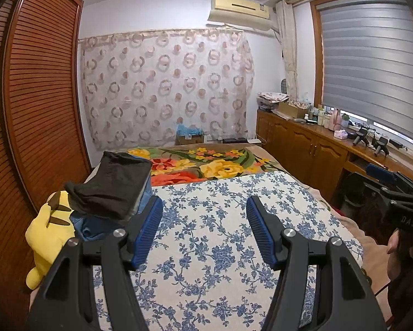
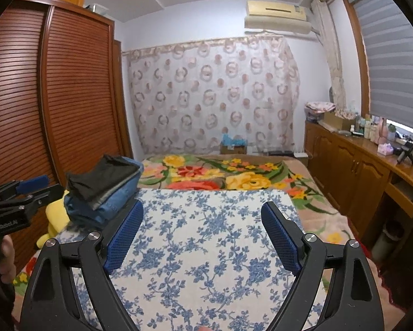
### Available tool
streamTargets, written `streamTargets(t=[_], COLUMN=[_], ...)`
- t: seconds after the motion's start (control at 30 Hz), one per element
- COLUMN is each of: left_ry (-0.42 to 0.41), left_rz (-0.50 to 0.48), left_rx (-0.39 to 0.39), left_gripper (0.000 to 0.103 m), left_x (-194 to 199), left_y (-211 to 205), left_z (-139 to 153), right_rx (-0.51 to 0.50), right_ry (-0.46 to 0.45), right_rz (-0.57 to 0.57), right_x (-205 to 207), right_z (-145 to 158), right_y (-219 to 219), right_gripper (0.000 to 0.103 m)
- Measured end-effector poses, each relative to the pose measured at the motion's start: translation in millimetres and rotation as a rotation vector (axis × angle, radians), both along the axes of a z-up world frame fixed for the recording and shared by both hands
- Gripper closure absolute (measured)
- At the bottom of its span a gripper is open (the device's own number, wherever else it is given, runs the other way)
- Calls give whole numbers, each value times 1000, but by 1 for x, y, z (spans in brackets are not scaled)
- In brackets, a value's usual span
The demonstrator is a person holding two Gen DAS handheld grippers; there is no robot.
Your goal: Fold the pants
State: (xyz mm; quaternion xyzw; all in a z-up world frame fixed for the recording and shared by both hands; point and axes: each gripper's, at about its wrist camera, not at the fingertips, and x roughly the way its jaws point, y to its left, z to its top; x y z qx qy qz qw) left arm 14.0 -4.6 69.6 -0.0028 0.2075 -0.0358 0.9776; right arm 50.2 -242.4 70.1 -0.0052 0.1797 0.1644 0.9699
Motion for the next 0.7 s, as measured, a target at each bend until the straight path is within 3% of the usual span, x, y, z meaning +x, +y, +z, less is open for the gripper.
streamTargets(t=[0.7], left_ry=[7], left_rz=[24], left_rx=[-4], left_gripper=[40], left_x=[-1], left_y=[3], left_z=[-5], right_rx=[-6], right_ry=[-2], right_rz=[-24], right_x=[-2], right_z=[-2], right_y=[-5], right_gripper=[14])
